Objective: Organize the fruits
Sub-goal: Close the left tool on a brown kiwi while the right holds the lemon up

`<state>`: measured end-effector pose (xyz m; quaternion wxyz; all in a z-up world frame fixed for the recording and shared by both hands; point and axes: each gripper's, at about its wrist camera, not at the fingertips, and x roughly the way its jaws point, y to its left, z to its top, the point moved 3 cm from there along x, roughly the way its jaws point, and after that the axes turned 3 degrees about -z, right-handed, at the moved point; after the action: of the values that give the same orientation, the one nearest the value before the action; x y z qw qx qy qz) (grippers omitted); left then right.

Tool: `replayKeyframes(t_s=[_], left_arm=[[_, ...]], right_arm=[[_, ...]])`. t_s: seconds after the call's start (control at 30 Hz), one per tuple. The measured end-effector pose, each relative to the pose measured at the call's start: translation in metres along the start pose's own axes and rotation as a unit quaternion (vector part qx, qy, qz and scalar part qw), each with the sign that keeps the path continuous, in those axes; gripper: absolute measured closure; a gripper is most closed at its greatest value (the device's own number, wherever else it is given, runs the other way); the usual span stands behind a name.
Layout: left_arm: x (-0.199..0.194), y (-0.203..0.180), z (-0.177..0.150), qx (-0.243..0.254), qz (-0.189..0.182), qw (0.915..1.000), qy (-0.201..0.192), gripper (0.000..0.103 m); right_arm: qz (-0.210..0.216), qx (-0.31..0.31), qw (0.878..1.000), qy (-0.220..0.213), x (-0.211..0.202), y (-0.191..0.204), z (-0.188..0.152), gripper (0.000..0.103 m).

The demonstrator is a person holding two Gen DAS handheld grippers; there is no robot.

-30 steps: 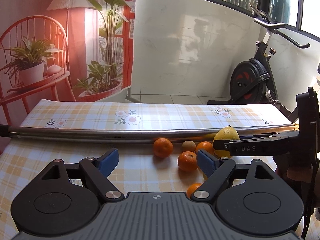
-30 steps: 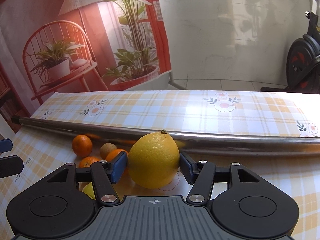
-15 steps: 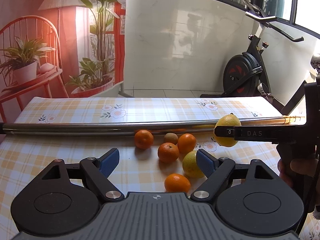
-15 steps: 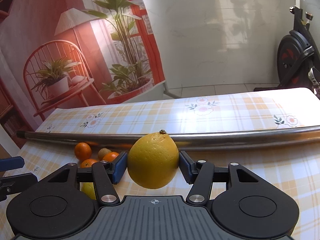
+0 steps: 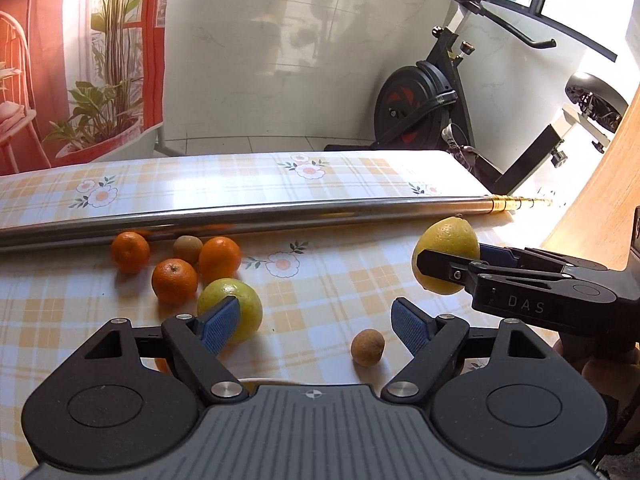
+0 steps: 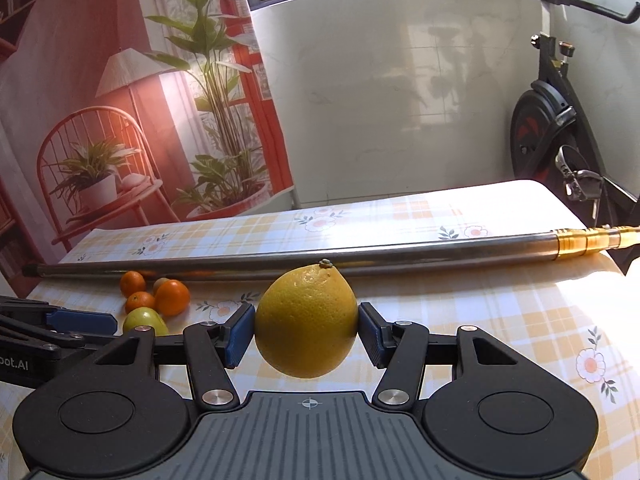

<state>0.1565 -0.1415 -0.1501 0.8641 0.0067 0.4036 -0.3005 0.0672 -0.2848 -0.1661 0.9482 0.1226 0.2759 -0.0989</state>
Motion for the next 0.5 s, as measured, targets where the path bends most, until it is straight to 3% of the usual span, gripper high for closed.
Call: replayKeyframes(t_s=[0.17, 0.5], left_arm=[[0.026, -0.013, -0.002, 0.001, -0.007, 0.999, 0.045, 0.051], [0.062, -0.036, -0.014, 0.051, -0.017, 0.9928, 0.107, 0.052]], right_arm=[[0.004, 0.024, 1.0, -0.009, -0.01, -0.021, -0.006, 0.051], [0.01, 0.044, 0.999, -0.015, -0.014, -0.036, -0.012, 0.051]])
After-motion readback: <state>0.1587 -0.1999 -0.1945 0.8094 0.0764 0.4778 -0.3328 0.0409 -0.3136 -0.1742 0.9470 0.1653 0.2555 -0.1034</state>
